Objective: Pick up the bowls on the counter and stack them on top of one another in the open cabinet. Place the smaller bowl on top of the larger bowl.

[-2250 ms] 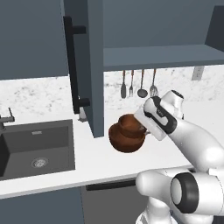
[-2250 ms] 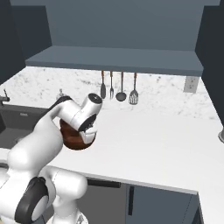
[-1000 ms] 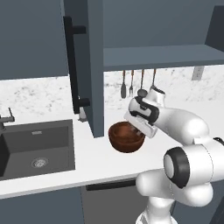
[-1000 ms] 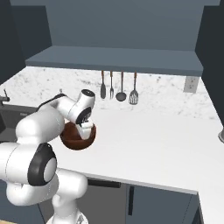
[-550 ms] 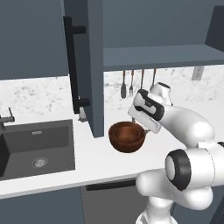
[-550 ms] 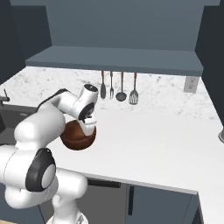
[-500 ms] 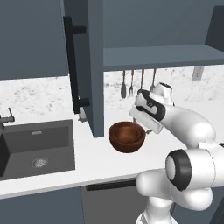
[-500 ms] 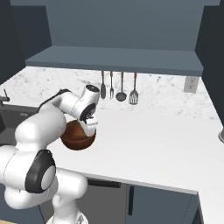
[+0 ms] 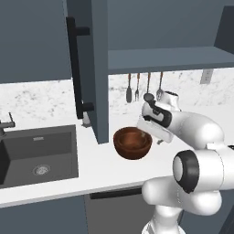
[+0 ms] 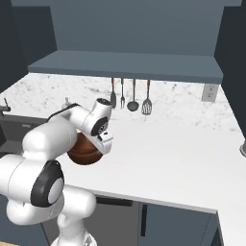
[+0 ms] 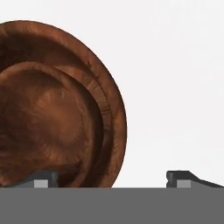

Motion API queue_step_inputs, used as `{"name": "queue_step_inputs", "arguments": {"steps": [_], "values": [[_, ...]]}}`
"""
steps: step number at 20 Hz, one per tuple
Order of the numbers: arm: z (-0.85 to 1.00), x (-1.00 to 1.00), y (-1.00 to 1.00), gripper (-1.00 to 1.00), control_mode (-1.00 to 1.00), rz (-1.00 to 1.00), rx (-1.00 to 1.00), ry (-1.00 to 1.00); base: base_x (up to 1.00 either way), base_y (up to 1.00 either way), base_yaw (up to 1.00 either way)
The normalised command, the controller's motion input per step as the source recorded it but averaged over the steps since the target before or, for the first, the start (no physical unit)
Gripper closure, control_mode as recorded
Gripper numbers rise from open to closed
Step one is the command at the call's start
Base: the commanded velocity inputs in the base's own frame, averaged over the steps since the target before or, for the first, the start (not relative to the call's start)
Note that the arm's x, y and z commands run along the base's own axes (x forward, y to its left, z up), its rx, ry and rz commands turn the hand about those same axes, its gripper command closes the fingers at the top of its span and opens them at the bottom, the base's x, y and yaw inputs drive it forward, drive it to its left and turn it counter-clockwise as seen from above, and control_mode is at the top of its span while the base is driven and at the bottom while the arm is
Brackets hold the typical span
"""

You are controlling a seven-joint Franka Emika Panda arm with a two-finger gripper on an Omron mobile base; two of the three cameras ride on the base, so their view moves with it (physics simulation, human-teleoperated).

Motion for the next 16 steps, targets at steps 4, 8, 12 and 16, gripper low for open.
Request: {"name": "queue_step_inputs", "arguments": {"steps": [4,8,12,16], "values": [[-0.38,0.09,0.15,-1.00,-1.00,0.02,-0.14,0.00,0.00,0.00,0.00],[-0.45,0.00,0.06,-1.00,-1.00,0.01,-0.14,0.00,0.00,0.00,0.00],[-0.50,0.00,0.05,-1.00,-1.00,0.01,-0.13,0.00,0.00,0.00,0.00],[-0.07,0.00,0.02,1.00,-1.00,0.00,-0.03,0.00,0.00,0.00,0.00]]}}
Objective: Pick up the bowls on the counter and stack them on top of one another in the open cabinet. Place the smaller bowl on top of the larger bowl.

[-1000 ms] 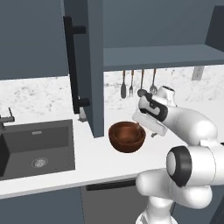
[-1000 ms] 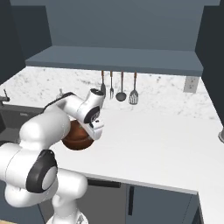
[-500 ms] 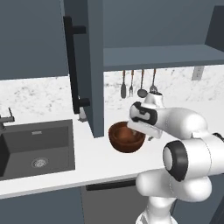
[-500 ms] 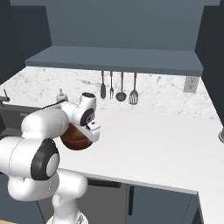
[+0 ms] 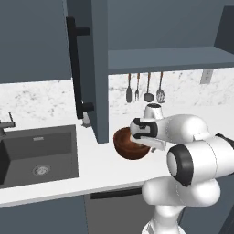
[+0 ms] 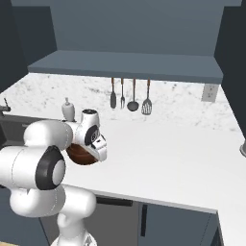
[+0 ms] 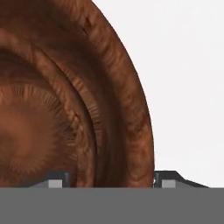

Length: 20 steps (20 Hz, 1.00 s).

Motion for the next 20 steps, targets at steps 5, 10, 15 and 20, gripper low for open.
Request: {"name": "queue_step_inputs", "arguments": {"steps": [5,10,15,20], "values": [[0.02,-0.05,0.00,1.00,-1.00,0.00,0.00,-0.01,0.00,0.00,0.00],[0.21,-0.40,-0.09,1.00,-1.00,-0.07,0.02,-0.03,0.00,0.00,0.00],[0.71,-0.96,-0.55,1.00,-1.00,-0.15,0.04,-0.24,0.00,0.00,0.00],[0.99,-1.00,-0.75,1.00,-1.00,-0.14,0.07,-0.45,0.00,0.00,0.00]]}}
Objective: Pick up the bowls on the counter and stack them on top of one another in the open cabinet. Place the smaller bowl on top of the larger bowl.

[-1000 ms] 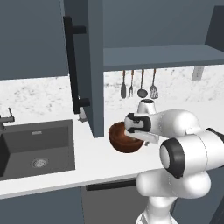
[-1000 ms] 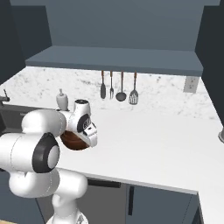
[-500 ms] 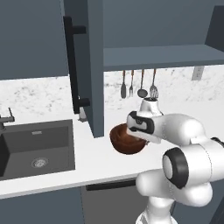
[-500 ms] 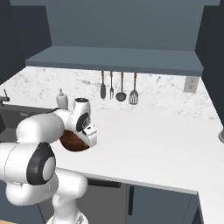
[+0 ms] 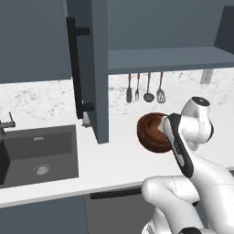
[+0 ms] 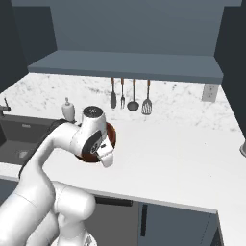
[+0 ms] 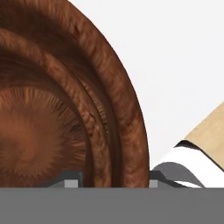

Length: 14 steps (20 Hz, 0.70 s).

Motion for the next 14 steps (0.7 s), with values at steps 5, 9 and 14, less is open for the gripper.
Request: {"name": "queue_step_inputs", "arguments": {"steps": [5,9,14], "values": [[1.00,-0.95,-0.43,1.00,-1.00,-0.11,0.14,-0.48,0.00,0.00,0.00],[1.00,-0.83,-0.26,1.00,-1.00,-0.02,0.13,-0.33,0.00,0.00,0.00],[1.00,-0.50,-0.07,1.00,-1.00,-0.03,0.08,-0.21,0.00,0.00,0.00]]}}
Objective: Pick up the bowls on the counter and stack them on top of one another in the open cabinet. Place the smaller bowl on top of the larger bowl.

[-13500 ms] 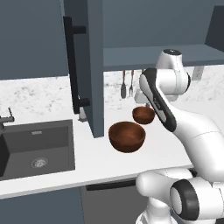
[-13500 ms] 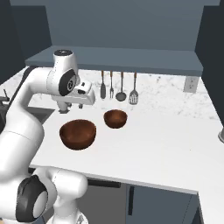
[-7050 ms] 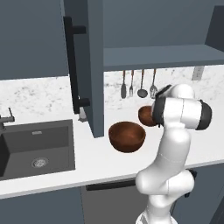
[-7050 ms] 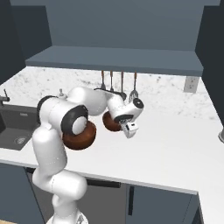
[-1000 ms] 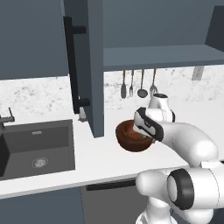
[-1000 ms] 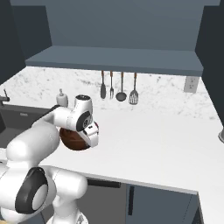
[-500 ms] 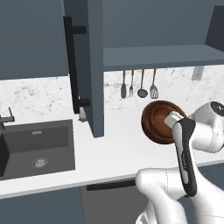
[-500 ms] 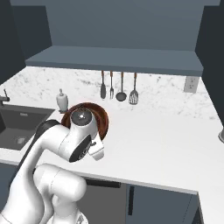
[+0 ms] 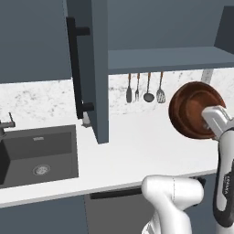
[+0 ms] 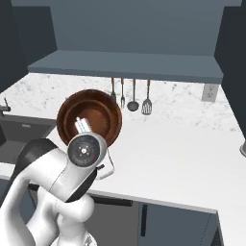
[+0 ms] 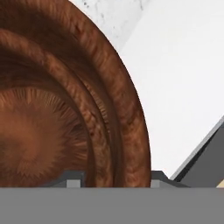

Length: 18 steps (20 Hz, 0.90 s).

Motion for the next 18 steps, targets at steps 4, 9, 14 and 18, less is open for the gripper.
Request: {"name": "queue_step_inputs", "arguments": {"steps": [4,9,14,18], "values": [[1.00,0.34,0.00,1.00,-1.00,-0.02,0.08,-0.09,0.00,0.00,0.00],[1.00,0.98,0.06,1.00,-1.00,-0.07,0.07,0.00,0.00,0.00,0.00],[0.90,1.00,0.06,1.00,-1.00,-0.08,0.03,0.00,0.00,0.00,0.00],[0.56,1.00,0.01,1.00,-1.00,-0.08,0.00,0.02,0.00,0.00,0.00]]}}
